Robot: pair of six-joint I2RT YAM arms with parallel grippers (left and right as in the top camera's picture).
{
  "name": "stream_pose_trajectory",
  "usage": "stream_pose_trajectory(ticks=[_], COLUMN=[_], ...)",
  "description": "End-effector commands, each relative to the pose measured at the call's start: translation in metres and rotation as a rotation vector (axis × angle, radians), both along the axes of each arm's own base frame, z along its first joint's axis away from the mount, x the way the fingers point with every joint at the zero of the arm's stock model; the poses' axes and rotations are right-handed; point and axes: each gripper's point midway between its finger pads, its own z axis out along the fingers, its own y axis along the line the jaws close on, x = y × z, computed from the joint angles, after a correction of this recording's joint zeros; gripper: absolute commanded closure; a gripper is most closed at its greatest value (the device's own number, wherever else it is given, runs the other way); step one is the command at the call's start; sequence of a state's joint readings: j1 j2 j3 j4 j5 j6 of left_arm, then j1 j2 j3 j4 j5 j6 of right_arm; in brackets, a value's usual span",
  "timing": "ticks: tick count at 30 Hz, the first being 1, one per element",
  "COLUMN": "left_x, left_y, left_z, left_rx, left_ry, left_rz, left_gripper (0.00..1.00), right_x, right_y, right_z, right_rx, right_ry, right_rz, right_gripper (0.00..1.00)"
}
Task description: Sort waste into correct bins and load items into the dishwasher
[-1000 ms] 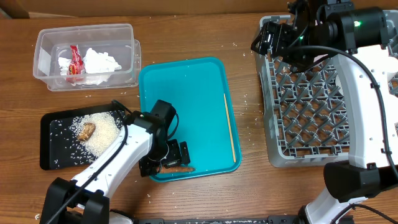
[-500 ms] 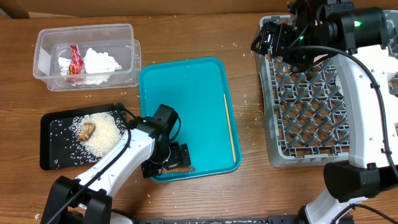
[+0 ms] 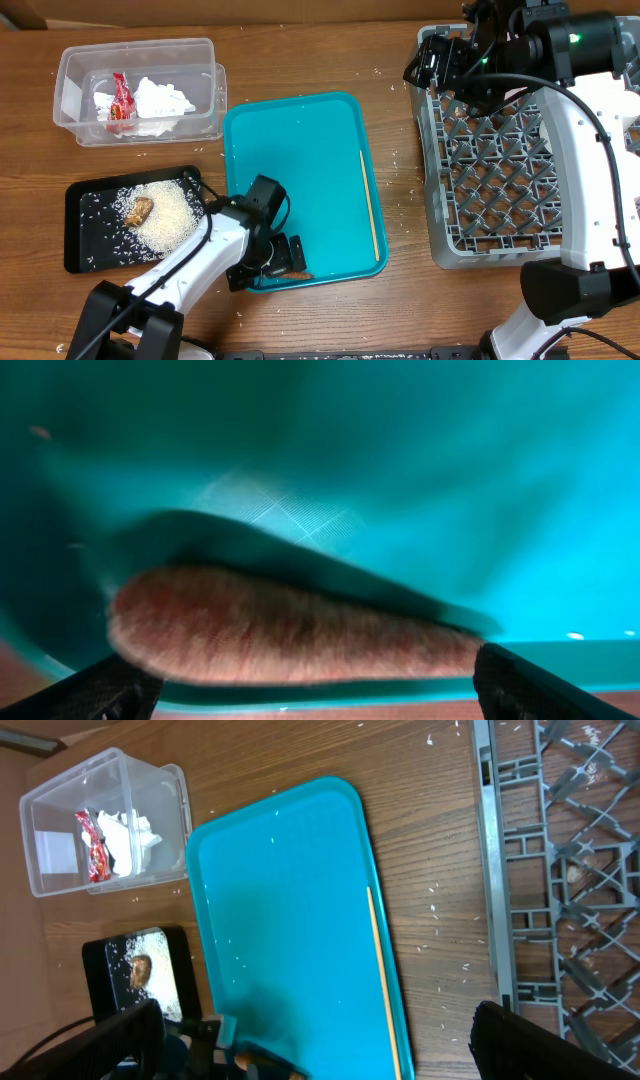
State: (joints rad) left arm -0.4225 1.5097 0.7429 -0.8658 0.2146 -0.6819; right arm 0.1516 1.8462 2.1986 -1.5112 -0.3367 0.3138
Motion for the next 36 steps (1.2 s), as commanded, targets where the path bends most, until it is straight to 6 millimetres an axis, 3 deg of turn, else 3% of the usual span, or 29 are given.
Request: stream_pose_trajectory(ticks=[1,10,18,24,29,32,35,36], left_x=[-0.009,0.025,0.047,0.095,0.142,0.146,0.146,0.138], left_y=[0.0,-0.004,-0.003,-0.013,-0.033,-0.031,-0.024,-0.018], left_z=[-0.011,0.002,0.002,0.011,0.035,0.045,0.066,0.082], left_rx=[0.0,0.013,0.034,0.013,-0.051,-0.056,-0.025,0.0], left_ry=[0.017,-0.103,-0.198,-0.418,-0.644,-0.631,-0.573,-0.503], left_rz=[0.011,-0.02,-0.016,-0.075,-0.165,-0.156,-0.158,-0.156], left_gripper=[0.0,0.01,0.16,0.16,0.12,0.09,0.09,0.09], right_x=[0.0,0.0,0.0,0.0,0.0,0.0,0.0,0.0], right_y=[0.002,0.002,0.002,0.002,0.002,0.002,0.002,0.002], right_z=[-0.001,-0.001,-0.001,-0.001,-0.001,-0.001,-0.001,-0.001], right_rx=[0.005,0.004,0.005,0.005,0.005,0.005,0.005,0.005], right_ry=[0.003,0.003,0.003,0.003,0.003,0.003,0.003,0.003], right_rz=[0.005,0.005,0.005,0.005,0.005,0.005,0.005,0.005], right_gripper=[0.0,0.0,0.0,0.0,0.0,0.0,0.0,0.0])
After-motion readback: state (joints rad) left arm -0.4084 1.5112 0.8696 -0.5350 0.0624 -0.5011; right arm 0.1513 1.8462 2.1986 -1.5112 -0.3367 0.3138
